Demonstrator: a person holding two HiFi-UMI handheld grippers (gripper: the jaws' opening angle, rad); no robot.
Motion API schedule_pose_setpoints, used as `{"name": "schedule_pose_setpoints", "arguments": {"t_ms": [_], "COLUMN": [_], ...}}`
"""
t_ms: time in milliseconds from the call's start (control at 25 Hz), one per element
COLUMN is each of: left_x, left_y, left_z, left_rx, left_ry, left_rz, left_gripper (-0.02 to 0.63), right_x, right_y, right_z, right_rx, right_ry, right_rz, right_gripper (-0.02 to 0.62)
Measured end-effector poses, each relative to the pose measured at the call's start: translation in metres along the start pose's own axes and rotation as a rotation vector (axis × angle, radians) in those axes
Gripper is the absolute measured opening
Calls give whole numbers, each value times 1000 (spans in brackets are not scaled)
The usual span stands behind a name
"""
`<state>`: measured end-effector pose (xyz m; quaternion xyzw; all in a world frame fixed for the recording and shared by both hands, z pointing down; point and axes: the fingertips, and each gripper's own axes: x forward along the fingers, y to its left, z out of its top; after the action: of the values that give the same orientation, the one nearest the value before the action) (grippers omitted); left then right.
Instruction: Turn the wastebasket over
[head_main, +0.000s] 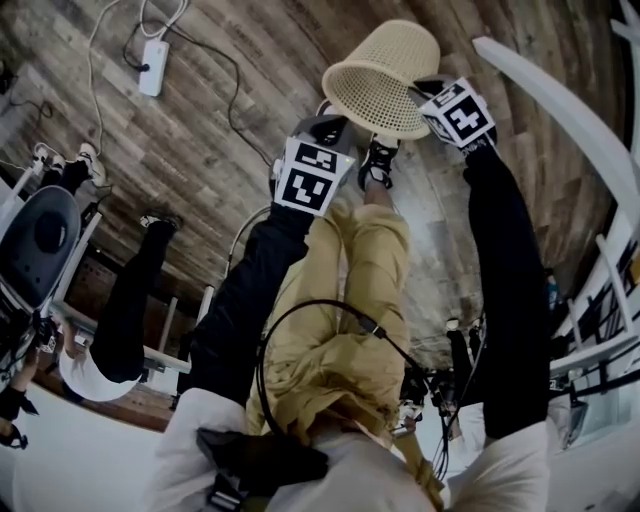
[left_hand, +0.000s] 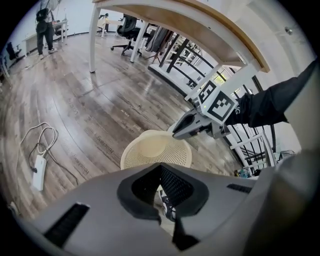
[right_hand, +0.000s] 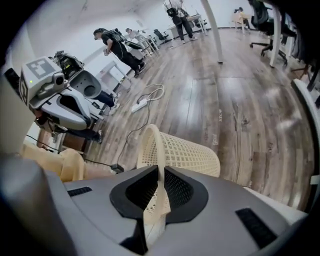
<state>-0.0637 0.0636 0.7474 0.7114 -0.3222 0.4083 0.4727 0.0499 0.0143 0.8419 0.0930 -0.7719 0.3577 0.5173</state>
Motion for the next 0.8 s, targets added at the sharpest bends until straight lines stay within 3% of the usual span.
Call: {"name": "schedule_pose_setpoints", "arguments": {"t_ms": [120,240,480,800], "left_x": [-1,-2,4,16], "left_y": [13,19,20,15], "left_z": [-2,-6,-2,-8], "left_rx": [-20,-32,-15,-6], "left_ry": [-6,-5,-14,-8], "left_rz": [25,45,47,33], "left_gripper": [2,2,2,3], "right_x": [-11,-19,-27,9], "right_y": [-30,-62,-104,-110], "right_z": [11,4,4,-16], "right_rx": [-30,-123,-260,-183], "right_ry": [-2,68,137,174], "right_rz": [-126,-285,-494,-479], "right_gripper": [46,46,46,51]}}
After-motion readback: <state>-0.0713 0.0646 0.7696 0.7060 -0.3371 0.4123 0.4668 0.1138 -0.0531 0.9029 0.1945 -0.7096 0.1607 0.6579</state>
